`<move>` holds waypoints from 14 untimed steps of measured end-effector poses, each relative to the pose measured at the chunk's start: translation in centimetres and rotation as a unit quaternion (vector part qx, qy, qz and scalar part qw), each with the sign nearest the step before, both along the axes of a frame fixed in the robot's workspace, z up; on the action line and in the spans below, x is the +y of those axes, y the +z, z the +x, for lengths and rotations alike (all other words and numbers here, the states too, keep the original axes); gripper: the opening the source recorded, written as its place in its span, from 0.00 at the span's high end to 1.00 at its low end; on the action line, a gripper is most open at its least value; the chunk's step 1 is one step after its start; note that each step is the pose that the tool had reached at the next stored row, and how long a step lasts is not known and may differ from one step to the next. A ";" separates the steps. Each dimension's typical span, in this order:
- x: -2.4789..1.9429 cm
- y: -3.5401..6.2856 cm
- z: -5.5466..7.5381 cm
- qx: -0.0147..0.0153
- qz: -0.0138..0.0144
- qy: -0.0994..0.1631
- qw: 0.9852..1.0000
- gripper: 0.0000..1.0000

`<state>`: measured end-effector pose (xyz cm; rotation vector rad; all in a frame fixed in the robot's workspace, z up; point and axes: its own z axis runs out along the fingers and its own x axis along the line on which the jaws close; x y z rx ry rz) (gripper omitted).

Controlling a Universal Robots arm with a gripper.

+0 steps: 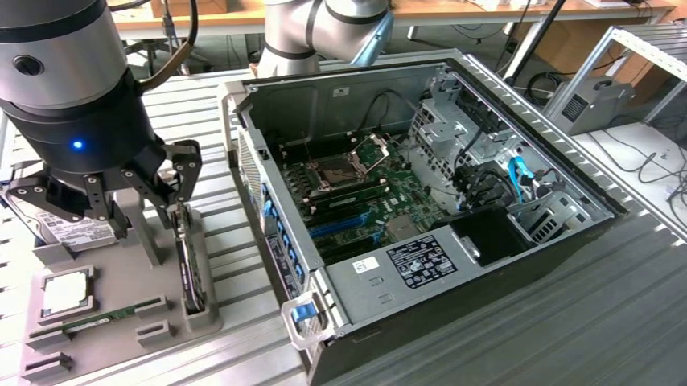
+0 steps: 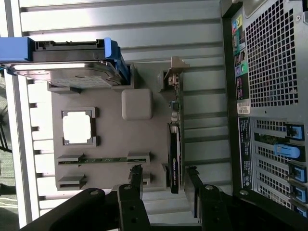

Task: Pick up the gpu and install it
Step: 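Pick up the gpu and move the gpu toward the slot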

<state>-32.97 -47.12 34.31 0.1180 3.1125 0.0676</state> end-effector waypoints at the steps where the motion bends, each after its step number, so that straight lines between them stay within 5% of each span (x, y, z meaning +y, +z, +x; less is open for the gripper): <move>1: 0.00 -0.02 0.0 0.000 0.000 0.000 1.000 0.52; 14: 0.00 -0.39 0.0 0.000 0.000 0.000 1.000 0.52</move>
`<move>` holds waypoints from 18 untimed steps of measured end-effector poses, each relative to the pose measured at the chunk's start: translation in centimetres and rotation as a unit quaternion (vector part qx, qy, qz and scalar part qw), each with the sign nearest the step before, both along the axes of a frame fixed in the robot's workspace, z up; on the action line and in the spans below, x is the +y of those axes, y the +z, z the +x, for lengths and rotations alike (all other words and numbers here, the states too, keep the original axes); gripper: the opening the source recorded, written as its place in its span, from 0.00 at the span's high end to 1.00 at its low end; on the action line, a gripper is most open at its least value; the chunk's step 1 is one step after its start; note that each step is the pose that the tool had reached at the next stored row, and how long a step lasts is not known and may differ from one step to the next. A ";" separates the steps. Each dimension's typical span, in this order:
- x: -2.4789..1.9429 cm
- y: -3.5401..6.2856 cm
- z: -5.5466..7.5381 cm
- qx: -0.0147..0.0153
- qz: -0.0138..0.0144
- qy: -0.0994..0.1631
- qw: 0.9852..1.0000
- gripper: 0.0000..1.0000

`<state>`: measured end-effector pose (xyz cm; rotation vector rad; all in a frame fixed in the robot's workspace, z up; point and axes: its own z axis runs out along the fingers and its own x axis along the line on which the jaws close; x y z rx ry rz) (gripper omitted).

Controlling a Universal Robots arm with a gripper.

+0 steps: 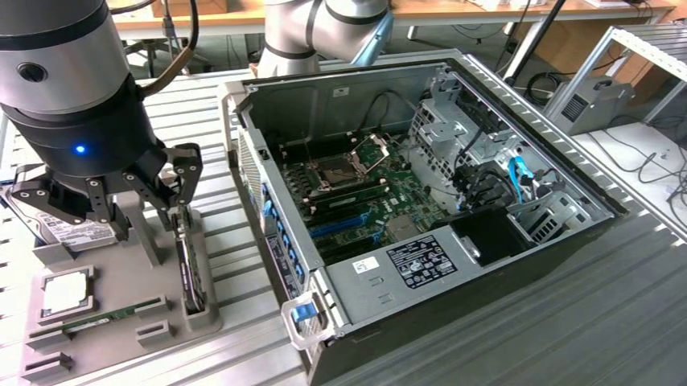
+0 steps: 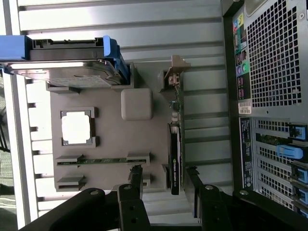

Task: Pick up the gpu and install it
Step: 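Pick up the gpu and move the gpu toward the slot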

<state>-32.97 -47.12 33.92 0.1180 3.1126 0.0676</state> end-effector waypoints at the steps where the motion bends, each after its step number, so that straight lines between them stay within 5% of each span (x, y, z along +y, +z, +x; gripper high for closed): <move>1: 0.00 -0.02 0.0 0.000 0.000 0.000 1.000 0.52; 18: 0.00 -0.40 0.0 0.000 0.000 0.000 1.000 0.52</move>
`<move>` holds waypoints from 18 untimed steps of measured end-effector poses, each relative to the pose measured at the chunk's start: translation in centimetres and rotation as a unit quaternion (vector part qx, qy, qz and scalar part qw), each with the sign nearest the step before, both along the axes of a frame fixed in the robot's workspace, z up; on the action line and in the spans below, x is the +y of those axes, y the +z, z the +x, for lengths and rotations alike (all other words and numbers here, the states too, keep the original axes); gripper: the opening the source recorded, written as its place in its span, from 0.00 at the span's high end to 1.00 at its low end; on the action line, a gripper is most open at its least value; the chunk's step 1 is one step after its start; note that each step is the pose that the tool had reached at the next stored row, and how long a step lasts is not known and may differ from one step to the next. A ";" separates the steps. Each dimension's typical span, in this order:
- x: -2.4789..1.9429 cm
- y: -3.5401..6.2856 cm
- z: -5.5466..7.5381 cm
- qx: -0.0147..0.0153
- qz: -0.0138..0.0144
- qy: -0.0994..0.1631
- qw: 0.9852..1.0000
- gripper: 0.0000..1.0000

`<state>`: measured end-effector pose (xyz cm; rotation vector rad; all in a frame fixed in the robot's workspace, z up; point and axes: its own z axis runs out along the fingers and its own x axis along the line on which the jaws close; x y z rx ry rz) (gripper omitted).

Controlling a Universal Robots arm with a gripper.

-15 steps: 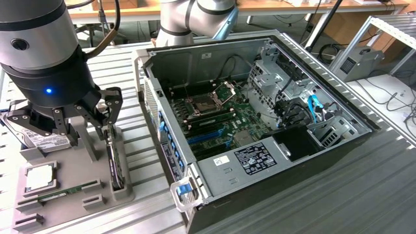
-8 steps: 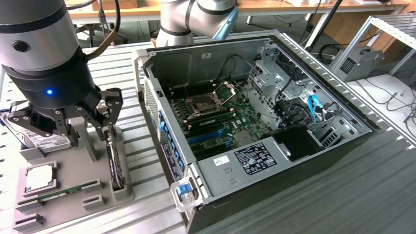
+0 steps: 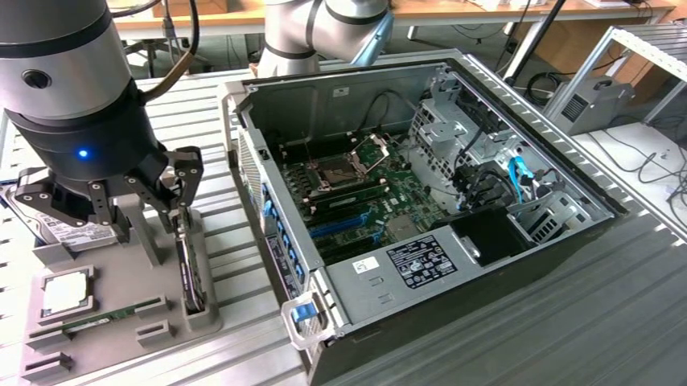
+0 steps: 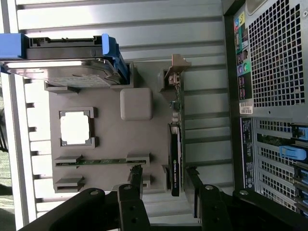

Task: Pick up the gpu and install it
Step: 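Pick up the gpu and move the gpu toward the slot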

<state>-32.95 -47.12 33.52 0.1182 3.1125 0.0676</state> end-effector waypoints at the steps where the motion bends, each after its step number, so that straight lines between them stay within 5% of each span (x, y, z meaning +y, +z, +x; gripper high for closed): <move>1: 0.00 -0.01 0.0 0.000 0.000 0.000 1.000 0.52; 18: 0.03 -0.45 0.4 0.000 0.000 0.000 1.000 0.52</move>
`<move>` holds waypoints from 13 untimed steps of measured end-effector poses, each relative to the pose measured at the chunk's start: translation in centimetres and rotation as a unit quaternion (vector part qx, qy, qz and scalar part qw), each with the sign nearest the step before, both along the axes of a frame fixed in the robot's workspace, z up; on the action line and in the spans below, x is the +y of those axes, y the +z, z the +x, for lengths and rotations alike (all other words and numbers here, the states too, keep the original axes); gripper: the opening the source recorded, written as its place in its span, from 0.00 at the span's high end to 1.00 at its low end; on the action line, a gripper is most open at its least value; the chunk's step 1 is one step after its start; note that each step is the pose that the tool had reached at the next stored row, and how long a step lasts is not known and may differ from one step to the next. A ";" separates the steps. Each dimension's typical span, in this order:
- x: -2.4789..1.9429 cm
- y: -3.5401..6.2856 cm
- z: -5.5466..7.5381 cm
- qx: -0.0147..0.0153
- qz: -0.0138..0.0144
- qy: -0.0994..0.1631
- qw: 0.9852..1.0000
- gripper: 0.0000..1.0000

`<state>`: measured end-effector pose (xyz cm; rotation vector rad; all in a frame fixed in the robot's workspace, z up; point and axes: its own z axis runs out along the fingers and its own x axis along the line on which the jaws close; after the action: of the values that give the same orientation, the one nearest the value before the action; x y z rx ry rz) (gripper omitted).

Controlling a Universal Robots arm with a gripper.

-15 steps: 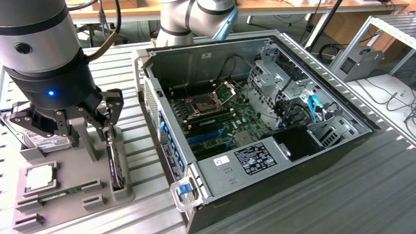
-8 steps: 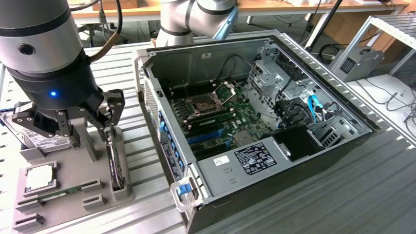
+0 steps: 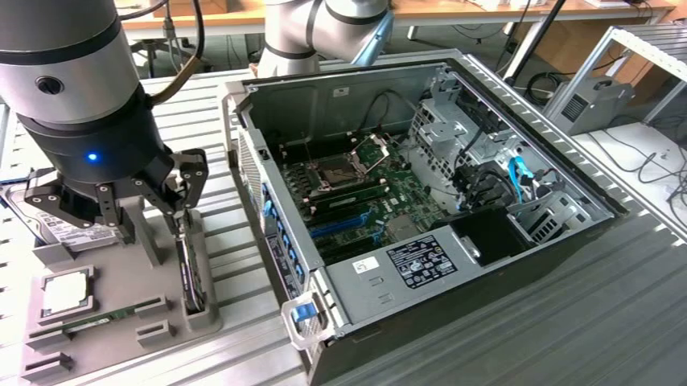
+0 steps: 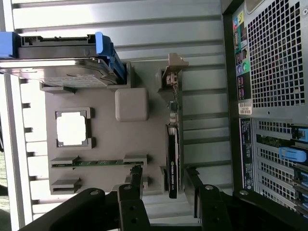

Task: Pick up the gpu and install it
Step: 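Pick up the gpu and move the gpu toward the slot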

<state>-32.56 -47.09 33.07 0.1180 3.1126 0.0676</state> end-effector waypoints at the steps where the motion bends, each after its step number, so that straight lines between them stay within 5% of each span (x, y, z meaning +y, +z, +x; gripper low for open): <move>1: 0.00 -0.03 0.0 0.000 0.000 0.000 1.000 0.52; 13: 0.00 -0.37 0.2 0.000 0.000 0.000 1.000 0.52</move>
<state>-32.35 -47.09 32.70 0.1180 3.1125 0.0677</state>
